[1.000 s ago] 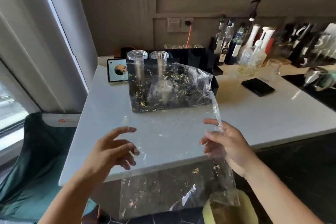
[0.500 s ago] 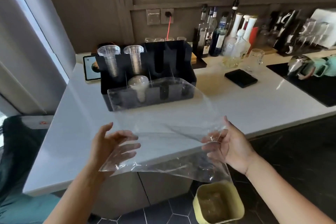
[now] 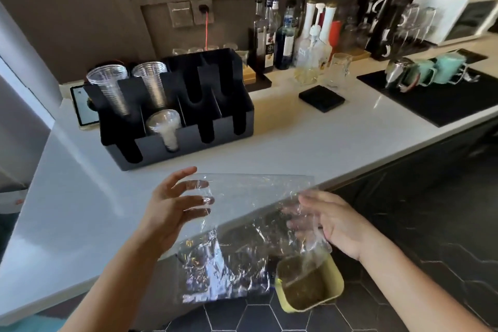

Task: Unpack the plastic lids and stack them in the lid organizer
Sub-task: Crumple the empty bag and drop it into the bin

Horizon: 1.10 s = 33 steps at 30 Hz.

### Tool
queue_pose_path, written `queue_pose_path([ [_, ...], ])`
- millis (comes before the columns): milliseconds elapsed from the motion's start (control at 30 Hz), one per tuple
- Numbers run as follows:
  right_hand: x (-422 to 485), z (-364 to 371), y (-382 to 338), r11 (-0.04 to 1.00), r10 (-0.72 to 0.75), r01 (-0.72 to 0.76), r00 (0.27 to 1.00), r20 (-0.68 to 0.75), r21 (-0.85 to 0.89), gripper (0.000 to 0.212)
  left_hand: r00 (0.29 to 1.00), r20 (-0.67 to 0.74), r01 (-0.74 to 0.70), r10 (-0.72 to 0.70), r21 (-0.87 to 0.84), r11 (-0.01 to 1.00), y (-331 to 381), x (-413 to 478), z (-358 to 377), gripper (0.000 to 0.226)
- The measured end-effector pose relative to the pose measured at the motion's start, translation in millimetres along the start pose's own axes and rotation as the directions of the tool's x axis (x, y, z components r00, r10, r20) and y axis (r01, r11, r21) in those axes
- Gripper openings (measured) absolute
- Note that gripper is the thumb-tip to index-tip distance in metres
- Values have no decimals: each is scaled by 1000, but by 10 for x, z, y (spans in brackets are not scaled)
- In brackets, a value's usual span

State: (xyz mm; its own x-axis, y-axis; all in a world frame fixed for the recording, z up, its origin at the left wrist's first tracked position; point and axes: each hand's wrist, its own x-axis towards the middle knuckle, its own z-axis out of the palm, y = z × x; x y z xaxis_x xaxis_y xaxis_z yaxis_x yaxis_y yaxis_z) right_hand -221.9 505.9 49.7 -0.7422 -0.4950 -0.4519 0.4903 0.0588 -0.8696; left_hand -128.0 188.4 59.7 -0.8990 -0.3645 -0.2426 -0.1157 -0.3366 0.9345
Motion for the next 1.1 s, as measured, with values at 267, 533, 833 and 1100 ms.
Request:
queue_pose_path([
  [267, -246, -389, 440, 947, -265, 144, 858, -440, -288, 15, 999, 19, -45, 41, 215, 976, -359, 149, 448, 56],
  [533, -648, -1119, 741, 962, -263, 147, 721, -641, -230, 17, 953, 258, -298, 161, 685, 665, -745, 297, 1084, 41],
  [833, -894, -1626, 1258, 943, -267, 2, 605, -750, -334, 18, 782, 607, -577, 138, 790, -206, -1028, 981, 1550, 57],
  [1100, 14, -1891, 1967, 924, -70, -240, 661, -747, -298, 25, 873, 485, -464, 57, 860, -212, -1262, 1439, 1648, 63],
])
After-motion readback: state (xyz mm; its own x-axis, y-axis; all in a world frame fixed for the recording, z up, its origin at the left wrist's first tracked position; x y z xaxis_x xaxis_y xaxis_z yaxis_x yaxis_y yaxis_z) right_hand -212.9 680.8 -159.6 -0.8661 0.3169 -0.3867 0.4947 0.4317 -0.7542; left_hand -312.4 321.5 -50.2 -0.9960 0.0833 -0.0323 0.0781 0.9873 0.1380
